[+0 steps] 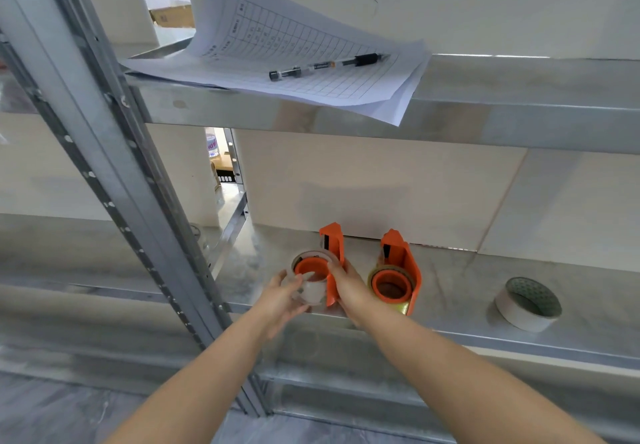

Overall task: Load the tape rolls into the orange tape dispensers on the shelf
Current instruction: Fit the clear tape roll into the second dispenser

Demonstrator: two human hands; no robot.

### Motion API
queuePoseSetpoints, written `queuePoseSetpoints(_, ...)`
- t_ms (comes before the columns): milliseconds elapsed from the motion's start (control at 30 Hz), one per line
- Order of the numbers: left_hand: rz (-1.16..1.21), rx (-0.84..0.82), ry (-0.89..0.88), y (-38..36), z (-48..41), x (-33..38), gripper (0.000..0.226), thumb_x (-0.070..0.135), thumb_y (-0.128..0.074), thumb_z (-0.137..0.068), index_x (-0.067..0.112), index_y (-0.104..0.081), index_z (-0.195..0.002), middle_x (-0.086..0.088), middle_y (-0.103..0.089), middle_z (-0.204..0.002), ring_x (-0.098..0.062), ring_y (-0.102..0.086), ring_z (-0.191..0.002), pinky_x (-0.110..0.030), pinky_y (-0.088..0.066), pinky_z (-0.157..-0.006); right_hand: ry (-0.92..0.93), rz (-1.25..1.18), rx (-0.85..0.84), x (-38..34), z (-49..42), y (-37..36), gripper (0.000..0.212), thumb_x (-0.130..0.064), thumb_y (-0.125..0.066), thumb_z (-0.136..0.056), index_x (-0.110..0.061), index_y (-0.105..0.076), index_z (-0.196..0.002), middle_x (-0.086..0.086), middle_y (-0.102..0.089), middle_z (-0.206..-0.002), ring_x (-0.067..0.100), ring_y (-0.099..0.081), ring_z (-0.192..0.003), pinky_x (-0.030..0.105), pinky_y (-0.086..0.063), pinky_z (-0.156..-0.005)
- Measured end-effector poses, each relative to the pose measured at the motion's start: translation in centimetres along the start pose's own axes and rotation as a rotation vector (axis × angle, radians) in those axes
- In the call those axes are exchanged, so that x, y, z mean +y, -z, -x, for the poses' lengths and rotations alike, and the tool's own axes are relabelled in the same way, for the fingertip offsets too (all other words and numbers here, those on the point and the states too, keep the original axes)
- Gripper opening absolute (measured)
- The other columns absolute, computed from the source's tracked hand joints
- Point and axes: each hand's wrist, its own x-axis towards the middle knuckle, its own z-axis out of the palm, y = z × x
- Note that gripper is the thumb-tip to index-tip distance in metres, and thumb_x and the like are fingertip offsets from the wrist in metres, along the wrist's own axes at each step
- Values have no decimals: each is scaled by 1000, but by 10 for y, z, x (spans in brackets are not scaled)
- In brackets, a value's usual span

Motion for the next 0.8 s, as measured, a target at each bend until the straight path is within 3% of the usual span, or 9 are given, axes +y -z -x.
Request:
queuePoseSetpoints(67, -141, 12, -19, 1, -6, -1, 73, 20, -56, -91, 14, -12, -149, -18, -48, -130, -36, -57, -113, -40, -49, -92, -11, -2, 21, 4, -2, -2, 40, -44, -43, -91, -33, -42, -129, 7, -61, -121, 30, -59, -109, 52, -54, -87)
queuePoseSetpoints(167, -432, 58, -62, 5, -13, 2, 70, 32, -56, -90, 12, -20, -147, -19, -54, -130, -30, -59, -109, -37, -48, -95, 13, 62, 71, 8, -4, -2, 42, -41, -38, -94, -28, -39, -134, 7, -58, -129, 29, -56, -115, 48, -47, -100)
queuePoseSetpoints(300, -692, 98, -47, 16, -25, -4, 71, 44, -52, -90, 16, -22, -147, -14, -37, -145, -30, -43, -130, -43, -32, -113, 41, 168, 88, 7, -4, -1, 45, -38, -36, -95, -26, -34, -139, 6, -53, -136, 27, -50, -123, 44, -38, -108)
queuePoseSetpoints(433, -707, 95, -21, 17, -32, -12, 72, 44, -49, -91, 13, -18, -148, -14, -31, -148, -30, -36, -135, -44, -28, -115, 39, 271, 94, 5, -5, -2, 53, -38, -33, -96, -25, -17, -145, 8, -44, -144, 29, -45, -128, 33, -36, -102)
queuePoseSetpoints(533, -857, 190, -59, 10, -35, -9, 73, 40, -52, -90, 10, -18, -147, -16, -29, -148, -31, -28, -138, -42, -26, -115, 32, 290, 139, -1, -3, -2, 63, -40, -34, -95, -21, -3, -147, 8, -33, -150, 30, -36, -135, 34, -32, -106)
queuePoseSetpoints(667, -912, 297, -298, -13, -34, 15, 74, 33, -59, -85, 15, -23, -146, -14, -28, -149, -32, -31, -137, -43, -29, -113, 148, 274, 170, -24, 5, 12, 58, -35, -35, -95, -18, -14, -146, 7, -38, -147, 27, -40, -132, 29, -32, -99)
queuePoseSetpoints(733, -862, 231, -374, -34, -33, 26, 71, 30, -60, -84, 13, -27, -145, -12, -30, -149, -29, -30, -138, -38, -27, -113, 201, 262, 199, -40, 12, 27, 56, -30, -37, -95, -16, -17, -145, 8, -38, -147, 25, -39, -132, 21, -30, -98)
queuePoseSetpoints(800, -834, 119, -449, -62, -34, 31, 70, 26, -64, -83, 8, -31, -143, -13, -33, -149, -26, -32, -138, -33, -26, -112, 253, 206, 241, -55, 21, 48, 54, -21, -44, -94, -11, -23, -143, 10, -40, -144, 22, -42, -130, 6, -31, -86)
